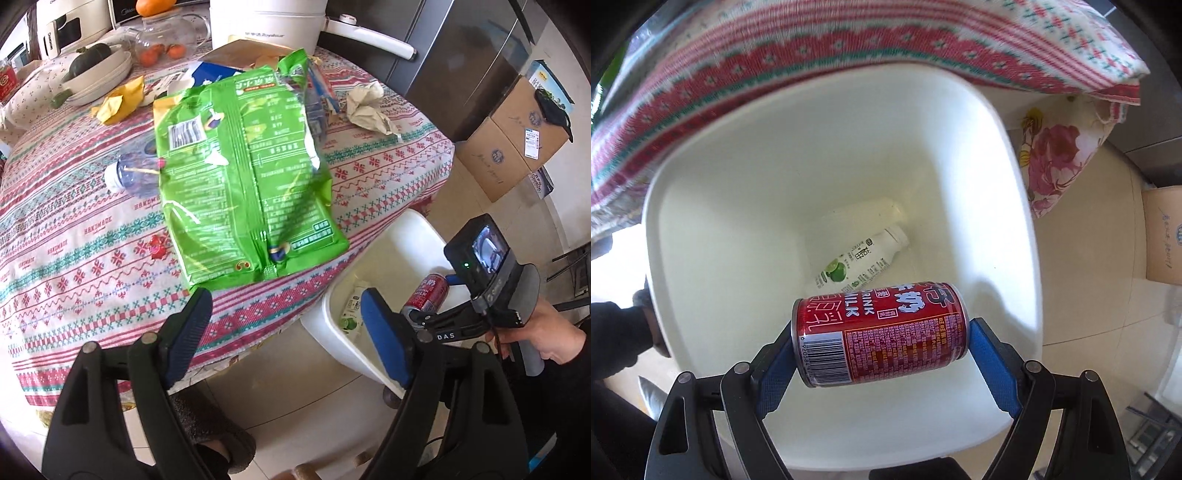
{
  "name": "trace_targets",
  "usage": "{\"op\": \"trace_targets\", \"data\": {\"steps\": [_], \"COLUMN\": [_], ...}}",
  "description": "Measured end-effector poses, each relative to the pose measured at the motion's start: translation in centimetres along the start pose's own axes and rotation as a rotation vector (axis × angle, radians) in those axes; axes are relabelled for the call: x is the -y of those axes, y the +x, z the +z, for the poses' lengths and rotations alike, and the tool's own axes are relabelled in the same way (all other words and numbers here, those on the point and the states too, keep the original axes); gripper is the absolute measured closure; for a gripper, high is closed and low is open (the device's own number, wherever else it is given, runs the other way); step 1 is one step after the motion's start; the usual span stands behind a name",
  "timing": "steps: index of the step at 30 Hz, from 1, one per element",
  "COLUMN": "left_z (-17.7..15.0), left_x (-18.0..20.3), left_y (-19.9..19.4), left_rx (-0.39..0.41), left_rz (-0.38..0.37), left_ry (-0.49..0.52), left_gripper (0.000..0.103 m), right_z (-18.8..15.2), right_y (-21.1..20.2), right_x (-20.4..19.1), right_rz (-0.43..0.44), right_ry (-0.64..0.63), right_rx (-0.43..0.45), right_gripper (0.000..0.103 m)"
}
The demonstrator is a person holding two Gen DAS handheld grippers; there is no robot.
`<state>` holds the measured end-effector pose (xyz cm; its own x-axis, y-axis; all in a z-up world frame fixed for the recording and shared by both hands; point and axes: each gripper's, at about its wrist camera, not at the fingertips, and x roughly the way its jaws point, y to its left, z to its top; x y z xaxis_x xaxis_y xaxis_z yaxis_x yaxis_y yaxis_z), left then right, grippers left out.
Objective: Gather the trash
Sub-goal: 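Grasp the green snack bag with the left gripper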
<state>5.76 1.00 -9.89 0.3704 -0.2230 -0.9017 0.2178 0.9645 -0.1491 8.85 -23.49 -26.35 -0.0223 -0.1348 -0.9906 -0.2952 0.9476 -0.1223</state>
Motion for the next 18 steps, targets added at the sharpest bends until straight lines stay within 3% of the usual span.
{"op": "trace_targets", "data": {"steps": [3, 8, 18], "left_z": [-0.3, -0.4, 0.1], "left_x": [-0.7, -1.7, -2.2], "left_y": [-0.3, -0.3, -0.8], "left_rx": [-0.016, -0.036, 0.005], "left_rz": [0.016, 0.035, 0.034], "left_ry": [-0.024, -0.060, -0.054], "left_gripper": [0.020, 0.020, 0.020], "right_z": [0.8, 1.0, 1.1], "right_y": [0.4, -1.0, -4.3], "right_x": [-0.8, -1.7, -1.8], "right_rz": [-0.024, -0.013, 0.007], "right_ry": [-0.021, -0.039, -0.028], "right_rx": [-0.014, 0.037, 0.133], "right_gripper": [0.013, 0.008, 0.008]}}
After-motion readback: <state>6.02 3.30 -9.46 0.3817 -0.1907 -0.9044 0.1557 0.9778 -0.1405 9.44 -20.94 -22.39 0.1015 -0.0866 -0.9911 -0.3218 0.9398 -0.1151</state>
